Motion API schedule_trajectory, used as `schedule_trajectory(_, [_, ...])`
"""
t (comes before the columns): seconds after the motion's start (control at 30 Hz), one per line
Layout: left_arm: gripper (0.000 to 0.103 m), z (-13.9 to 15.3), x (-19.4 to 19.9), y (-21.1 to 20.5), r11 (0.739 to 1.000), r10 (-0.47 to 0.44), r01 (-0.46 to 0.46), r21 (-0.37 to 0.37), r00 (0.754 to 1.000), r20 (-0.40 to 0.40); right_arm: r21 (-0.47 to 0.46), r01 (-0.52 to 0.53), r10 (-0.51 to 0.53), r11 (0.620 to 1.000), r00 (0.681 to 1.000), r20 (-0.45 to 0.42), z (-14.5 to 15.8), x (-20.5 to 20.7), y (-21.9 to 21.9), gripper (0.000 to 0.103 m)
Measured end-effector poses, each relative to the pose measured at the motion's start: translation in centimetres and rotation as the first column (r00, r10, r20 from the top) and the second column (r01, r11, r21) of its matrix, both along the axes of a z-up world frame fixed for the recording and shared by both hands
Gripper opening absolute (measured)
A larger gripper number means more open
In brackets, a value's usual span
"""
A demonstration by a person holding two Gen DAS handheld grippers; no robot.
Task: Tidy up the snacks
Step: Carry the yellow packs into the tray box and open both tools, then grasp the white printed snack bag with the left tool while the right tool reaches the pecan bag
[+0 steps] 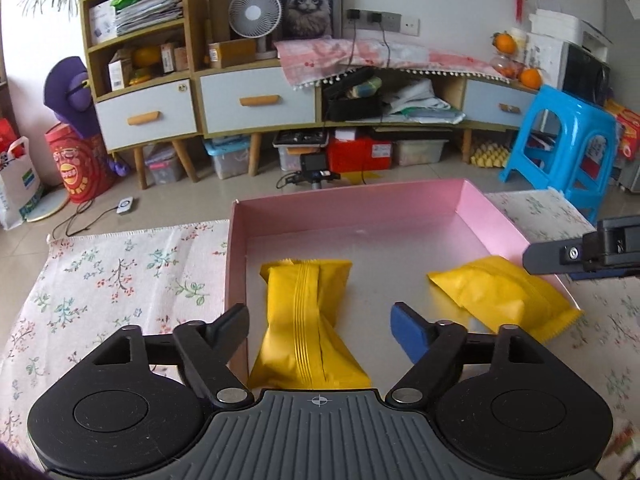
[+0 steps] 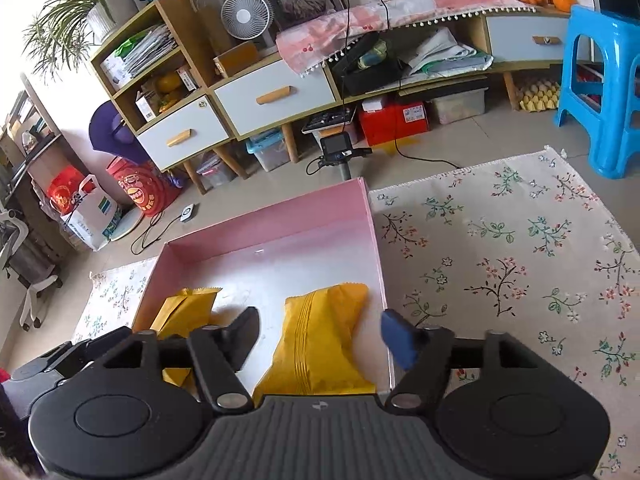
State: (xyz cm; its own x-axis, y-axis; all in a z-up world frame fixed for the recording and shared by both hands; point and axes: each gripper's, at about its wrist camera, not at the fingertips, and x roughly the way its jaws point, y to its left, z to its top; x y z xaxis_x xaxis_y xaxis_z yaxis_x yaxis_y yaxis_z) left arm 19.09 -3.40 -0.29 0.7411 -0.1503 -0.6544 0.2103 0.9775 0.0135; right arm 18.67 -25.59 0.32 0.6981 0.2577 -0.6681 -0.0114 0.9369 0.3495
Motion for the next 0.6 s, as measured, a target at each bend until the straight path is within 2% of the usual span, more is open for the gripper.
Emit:
schedule_trajectory(0.07, [0.083,0.2,-0.7,0.2,1.0,-0.005,0.005,0.008,1.0,-0.012,-0.013,-0.007,0.007,1.0,1.0,0.007,0.3,-0.6,0.2,0.072])
schedule_trajectory(0.17, [0.087,0.7,-1.8,0.5,1.0,-0.013,0.013,0.006,1.0,-0.017,-0.026,-0.011,0.012,1.0,1.0,0.02,0.9,-1.5,0.4,0.079])
schedule_trajectory(0.43, [0.093,1.7,-4.9,1.9,0.999,-0.034,0.034,-0.009,0.999,-0.036,-0.014,0.008,-0.007,1.0,1.0,0.015,2.1,-3.7,0.7,0.088])
schedule_trajectory(0.6, [0.094,1.5,-7.0,2.9,0.999,-0.038,0.037,-0.015,0.997,-0.06,-0.06,-0.008,0.009,0.998,1.0,0.01,2.7,-5.5,1.7,0.089])
